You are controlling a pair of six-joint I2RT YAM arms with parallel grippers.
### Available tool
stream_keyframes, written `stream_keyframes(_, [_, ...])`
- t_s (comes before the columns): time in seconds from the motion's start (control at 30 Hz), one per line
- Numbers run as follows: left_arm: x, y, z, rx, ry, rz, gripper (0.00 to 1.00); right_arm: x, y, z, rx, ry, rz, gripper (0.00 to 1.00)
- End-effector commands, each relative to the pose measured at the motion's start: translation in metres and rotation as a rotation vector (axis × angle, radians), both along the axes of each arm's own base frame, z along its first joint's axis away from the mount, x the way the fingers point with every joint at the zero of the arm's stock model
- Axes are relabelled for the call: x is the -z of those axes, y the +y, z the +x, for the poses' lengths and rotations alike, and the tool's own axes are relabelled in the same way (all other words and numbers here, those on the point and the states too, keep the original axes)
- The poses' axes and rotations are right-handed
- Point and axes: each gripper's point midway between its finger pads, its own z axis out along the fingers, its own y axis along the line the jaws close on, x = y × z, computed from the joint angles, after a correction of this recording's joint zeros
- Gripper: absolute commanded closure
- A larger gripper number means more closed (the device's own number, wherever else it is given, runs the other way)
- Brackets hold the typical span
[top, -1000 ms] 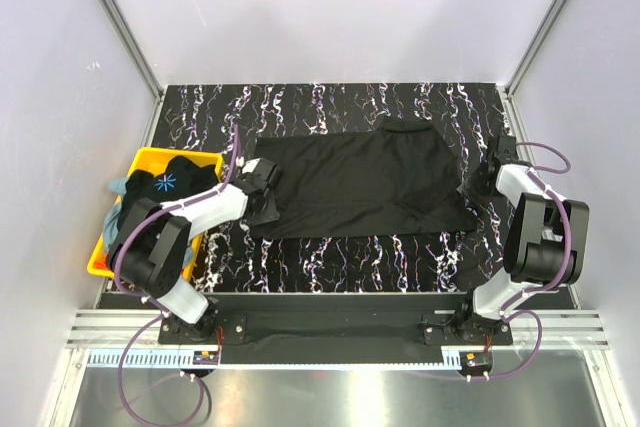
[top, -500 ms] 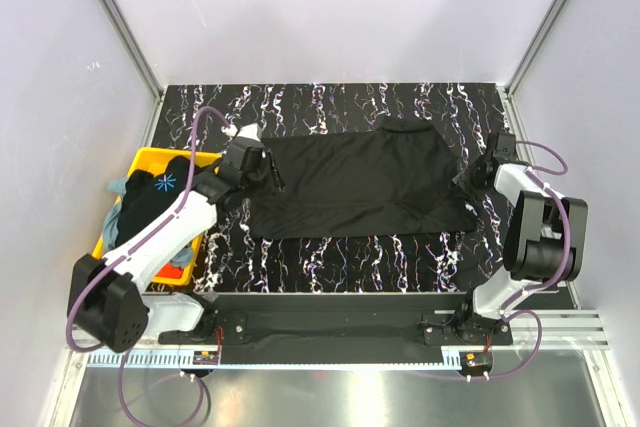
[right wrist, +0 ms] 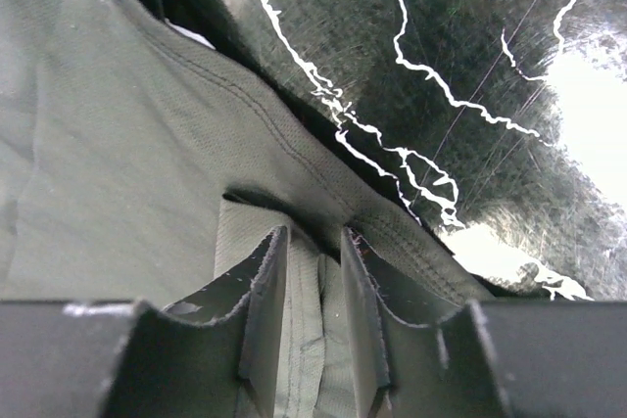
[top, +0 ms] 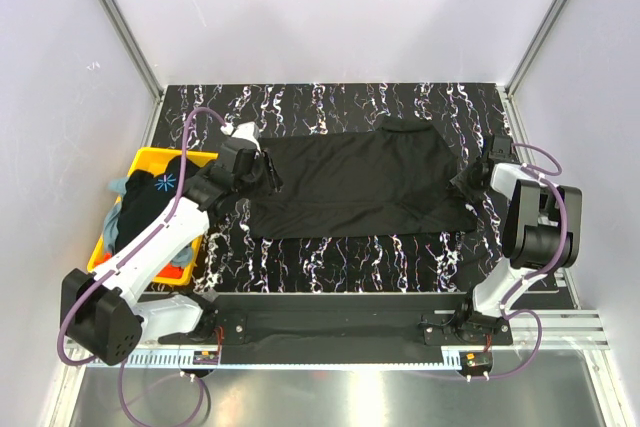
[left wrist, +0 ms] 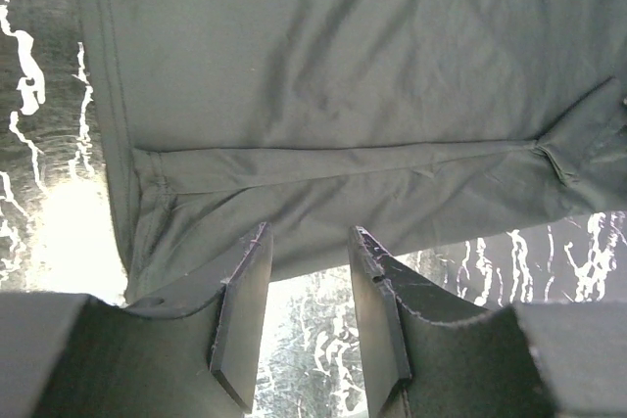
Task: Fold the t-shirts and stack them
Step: Fold the tshirt
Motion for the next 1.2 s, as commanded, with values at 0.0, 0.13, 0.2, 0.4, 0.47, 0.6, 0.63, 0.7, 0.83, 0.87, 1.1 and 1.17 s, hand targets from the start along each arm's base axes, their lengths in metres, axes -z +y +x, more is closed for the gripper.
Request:
stream_keyframes(0.0, [-0.016,0.007,0.009,-0.032,-0.069,0.017,0.59,-0.009,0.0,0.017,0.001,-0.052,-0.005,0.66])
stream_keyframes(0.13, [-0.015,0.009,0.008,-0.037,-0.069,0.017,0.59,-0.011,0.002,0.019,-0.006,-0.062,-0.002,0.83])
stream_keyframes(0.2, [-0.014,0.009,0.008,-0.04,-0.069,0.02,0.59,-0.017,0.002,0.02,-0.011,-0.08,-0.007,0.91])
stream_keyframes(0.4, [-0.008,0.008,0.008,-0.038,-0.05,0.021,0.59,-0.038,0.009,0.027,-0.02,-0.135,0.006,0.95])
stream_keyframes(0.47, [-0.006,0.006,0.008,-0.032,-0.043,0.019,0.59,-0.038,0.012,0.029,-0.016,-0.135,0.025,0.95])
stream_keyframes(0.6, [-0.003,0.006,0.008,-0.031,-0.035,0.02,0.59,-0.043,0.02,0.037,-0.023,-0.148,0.057,0.96])
stream_keyframes(0.63, [-0.004,0.006,0.008,-0.032,-0.038,0.018,0.59,-0.043,0.02,0.039,-0.024,-0.15,0.059,0.96])
stream_keyframes(0.7, [-0.004,0.006,0.008,-0.03,-0.039,0.021,0.59,-0.043,0.023,0.042,-0.023,-0.151,0.067,0.96])
stream_keyframes(0.83, [-0.004,0.008,0.009,-0.037,-0.043,0.026,0.59,-0.044,0.029,0.051,-0.04,-0.162,0.085,0.97])
stream_keyframes(0.87, [-0.002,0.009,0.009,-0.042,-0.038,0.032,0.59,-0.042,0.03,0.053,-0.044,-0.159,0.089,0.98])
stream_keyframes(1.1, [0.012,0.014,0.009,-0.077,0.0,0.061,0.58,-0.049,0.046,0.072,-0.09,-0.191,0.131,0.99])
stream_keyframes(1.17, [0.014,0.014,0.009,-0.08,0.008,0.061,0.58,-0.049,0.052,0.074,-0.094,-0.194,0.153,0.99])
